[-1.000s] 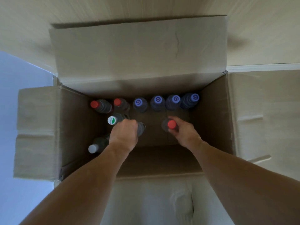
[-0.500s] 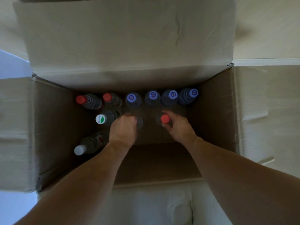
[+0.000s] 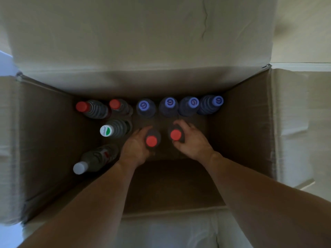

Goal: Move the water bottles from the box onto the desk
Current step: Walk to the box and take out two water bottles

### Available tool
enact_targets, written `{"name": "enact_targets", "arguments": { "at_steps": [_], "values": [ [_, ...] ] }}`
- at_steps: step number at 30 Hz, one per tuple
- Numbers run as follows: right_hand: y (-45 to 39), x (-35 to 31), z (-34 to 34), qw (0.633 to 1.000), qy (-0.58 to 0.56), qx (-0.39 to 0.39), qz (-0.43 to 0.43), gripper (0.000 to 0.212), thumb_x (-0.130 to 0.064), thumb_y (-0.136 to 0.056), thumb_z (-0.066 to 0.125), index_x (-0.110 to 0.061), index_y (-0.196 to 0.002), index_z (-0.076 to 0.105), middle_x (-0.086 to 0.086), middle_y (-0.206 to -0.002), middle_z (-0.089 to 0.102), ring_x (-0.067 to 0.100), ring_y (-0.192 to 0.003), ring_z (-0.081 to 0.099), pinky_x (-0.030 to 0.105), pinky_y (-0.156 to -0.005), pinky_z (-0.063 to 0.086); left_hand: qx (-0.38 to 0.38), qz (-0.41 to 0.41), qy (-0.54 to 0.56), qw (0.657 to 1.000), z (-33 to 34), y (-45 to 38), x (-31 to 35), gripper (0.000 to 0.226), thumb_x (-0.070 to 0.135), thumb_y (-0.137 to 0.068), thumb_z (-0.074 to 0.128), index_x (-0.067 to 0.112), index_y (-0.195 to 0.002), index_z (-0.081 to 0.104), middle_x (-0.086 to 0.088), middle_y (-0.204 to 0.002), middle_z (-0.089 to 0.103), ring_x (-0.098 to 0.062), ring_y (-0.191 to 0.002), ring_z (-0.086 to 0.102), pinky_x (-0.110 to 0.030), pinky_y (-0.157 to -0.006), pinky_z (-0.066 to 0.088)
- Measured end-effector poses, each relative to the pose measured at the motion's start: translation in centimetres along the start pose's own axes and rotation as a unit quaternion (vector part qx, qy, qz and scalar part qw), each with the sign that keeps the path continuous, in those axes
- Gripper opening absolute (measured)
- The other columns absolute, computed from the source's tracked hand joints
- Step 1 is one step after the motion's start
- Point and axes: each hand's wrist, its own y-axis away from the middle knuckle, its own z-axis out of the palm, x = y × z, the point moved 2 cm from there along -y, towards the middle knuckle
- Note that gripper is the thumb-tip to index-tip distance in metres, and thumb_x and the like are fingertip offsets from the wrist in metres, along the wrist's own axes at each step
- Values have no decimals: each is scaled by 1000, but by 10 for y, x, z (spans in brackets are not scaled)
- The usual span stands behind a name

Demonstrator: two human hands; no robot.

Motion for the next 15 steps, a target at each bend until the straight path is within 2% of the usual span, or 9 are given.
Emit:
{"name": "enact_targets", "arguments": {
  "at_steps": [5,10,12,15],
  "values": [
    [-13,7,11,999,33,-5,2,84,-13,-78,81,-23,-149,38,9,-146,47,30,-133,47,33,-110,39,14,3,17,1000,7,-12,-9,91,7,-66,89,18,-147,49,-9,-143,56,-30,-131,53,-33,-108,41],
    [-13,9,10,1000,8,27,-7,79,-13,-77,83,-18,-146,45,9,-143,53,28,-132,49,28,-108,34,25,23,14,999,-2,-12,-6,83,8,-67,90,12,-141,54,-12,-140,58,-30,-128,55,-31,-106,40],
    [-9,8,4,1000,-22,23,1,75,-15,-76,85,-17,-142,49,8,-137,59,26,-128,54,29,-107,38,10,24,24,999,-10,-6,-3,82,10,-67,91,13,-140,55,-10,-137,60,-28,-127,55,-33,-108,41],
    [2,0,-10,995,-97,4,22,68,-18,-71,89,-19,-131,57,1,-125,64,21,-121,58,30,-104,43,-22,16,51,998,-27,6,4,73,17,-63,94,21,-127,60,0,-121,68,-19,-115,62,-35,-103,47]
  ]
}}
